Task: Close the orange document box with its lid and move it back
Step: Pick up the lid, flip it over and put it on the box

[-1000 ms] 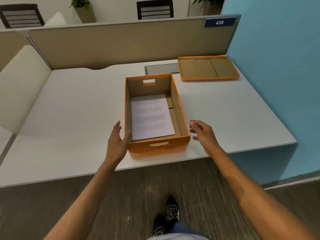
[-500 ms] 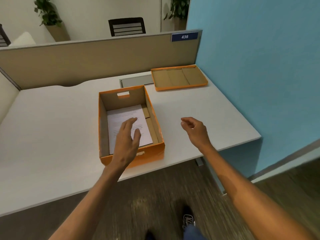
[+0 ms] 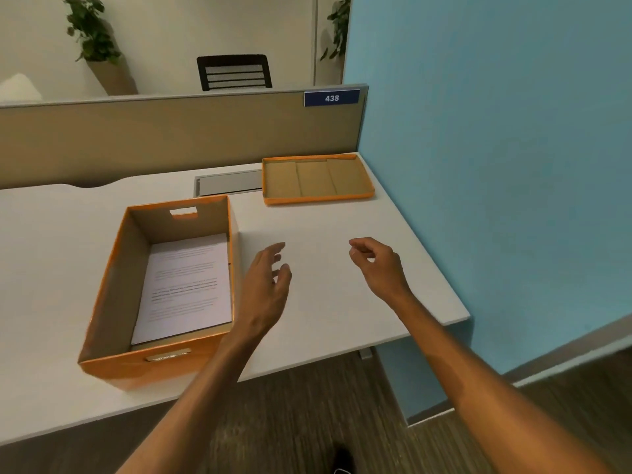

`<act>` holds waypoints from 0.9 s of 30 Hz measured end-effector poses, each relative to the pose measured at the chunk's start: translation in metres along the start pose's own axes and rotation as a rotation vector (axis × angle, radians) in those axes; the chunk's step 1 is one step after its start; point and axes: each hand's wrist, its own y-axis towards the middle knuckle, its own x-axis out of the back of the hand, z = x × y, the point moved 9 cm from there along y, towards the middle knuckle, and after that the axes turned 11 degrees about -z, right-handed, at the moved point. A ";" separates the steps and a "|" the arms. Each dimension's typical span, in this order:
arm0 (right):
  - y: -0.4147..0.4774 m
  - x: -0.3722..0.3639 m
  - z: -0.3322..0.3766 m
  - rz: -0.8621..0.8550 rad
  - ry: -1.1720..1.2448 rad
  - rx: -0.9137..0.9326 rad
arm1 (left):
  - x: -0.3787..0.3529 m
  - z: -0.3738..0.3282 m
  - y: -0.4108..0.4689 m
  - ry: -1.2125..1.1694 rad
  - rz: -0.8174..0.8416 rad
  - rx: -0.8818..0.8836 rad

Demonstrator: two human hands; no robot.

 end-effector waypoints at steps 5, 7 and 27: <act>0.040 0.027 -0.021 0.022 -0.012 0.020 | -0.046 -0.012 0.017 0.032 -0.008 -0.002; 0.055 0.034 -0.030 0.021 -0.012 0.018 | -0.060 -0.013 0.028 0.044 -0.013 0.005; 0.261 -0.012 -0.130 0.030 -0.106 -0.118 | -0.150 0.078 0.238 0.054 -0.099 0.228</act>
